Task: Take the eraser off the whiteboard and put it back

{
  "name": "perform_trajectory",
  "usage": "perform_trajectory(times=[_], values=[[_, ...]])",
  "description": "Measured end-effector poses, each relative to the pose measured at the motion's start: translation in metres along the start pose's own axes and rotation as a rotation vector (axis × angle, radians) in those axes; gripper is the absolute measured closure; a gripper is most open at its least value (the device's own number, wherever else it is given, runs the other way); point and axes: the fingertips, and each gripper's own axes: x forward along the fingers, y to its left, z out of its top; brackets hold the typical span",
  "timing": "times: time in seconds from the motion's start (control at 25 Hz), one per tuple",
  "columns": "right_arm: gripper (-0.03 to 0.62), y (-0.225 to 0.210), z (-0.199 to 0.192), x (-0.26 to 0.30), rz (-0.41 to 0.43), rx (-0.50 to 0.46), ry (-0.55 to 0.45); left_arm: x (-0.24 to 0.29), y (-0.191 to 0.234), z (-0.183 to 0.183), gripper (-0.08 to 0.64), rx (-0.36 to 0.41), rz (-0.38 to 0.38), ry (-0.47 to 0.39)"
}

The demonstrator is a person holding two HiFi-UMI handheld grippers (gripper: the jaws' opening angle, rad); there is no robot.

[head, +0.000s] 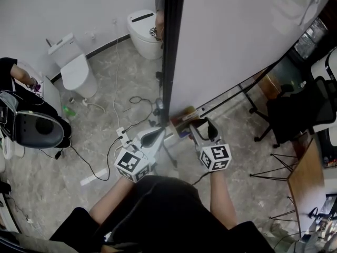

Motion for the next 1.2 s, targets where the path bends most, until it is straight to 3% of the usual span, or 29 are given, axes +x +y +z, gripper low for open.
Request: perform_trajectory(times=[0.88,1.2], values=[[0.308,0.014,0.034,-0.033,-0.109,-0.013,-0.088,-0.007,-0.004,0.005,0.555,0.019,-0.117,-0.011],[0.310,0.022,0.052,-0.055,-0.149,-0.015,-0.137,-0.013,0.003,0.013,0.555,0.028,-0.125,-0.020]])
